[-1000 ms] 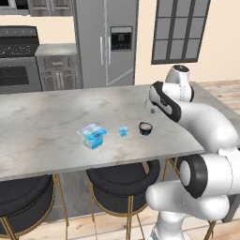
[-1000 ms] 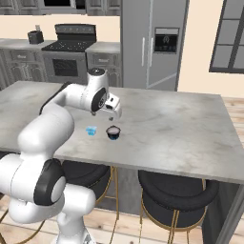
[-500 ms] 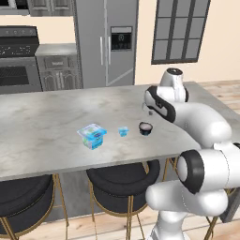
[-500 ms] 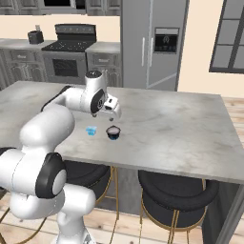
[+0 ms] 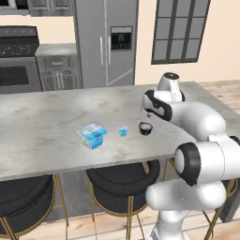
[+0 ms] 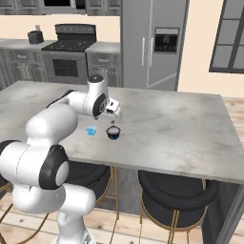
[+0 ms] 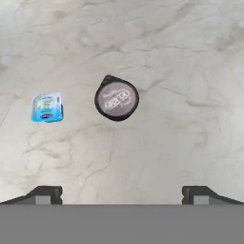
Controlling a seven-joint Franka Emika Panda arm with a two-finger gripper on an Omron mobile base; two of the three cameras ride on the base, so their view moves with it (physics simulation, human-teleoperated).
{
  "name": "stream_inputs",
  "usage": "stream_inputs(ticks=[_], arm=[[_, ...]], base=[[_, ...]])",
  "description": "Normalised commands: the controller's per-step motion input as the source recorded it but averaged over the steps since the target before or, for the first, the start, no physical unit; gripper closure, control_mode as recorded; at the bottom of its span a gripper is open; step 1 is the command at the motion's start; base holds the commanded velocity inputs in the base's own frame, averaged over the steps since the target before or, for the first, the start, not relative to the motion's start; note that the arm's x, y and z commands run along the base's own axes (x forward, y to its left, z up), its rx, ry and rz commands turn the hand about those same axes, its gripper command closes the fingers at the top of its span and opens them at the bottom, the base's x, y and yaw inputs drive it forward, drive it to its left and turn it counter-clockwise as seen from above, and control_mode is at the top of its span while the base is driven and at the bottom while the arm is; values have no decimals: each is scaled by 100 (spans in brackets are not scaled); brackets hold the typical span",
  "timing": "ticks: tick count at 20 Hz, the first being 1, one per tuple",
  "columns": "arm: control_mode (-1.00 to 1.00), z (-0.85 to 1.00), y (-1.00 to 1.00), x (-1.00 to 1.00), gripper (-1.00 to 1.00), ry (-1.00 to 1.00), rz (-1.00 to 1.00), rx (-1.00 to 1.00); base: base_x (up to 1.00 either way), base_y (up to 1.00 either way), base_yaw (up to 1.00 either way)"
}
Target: Stack the yogurt containers by placing the smaller containers on top of the larger containers.
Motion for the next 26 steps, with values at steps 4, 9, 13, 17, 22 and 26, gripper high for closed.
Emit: stream_inputs(ticks=[4, 9, 13, 17, 22, 26], arm=[[-100, -19, 0, 23, -100, 0, 0, -1], [-100, -17, 0, 27, -100, 0, 0, -1], [-100, -20, 0, 31, -100, 0, 0, -1], [-100, -22, 1, 31, -100, 0, 0, -1], [-100, -23, 3, 32, -100, 0, 0, 0], [-100, -25, 1, 31, -100, 0, 0, 0]], base=[[0, 0, 0], [0, 0, 0], [0, 0, 0], [0, 0, 0], [0, 0, 0], [0, 0, 0]])
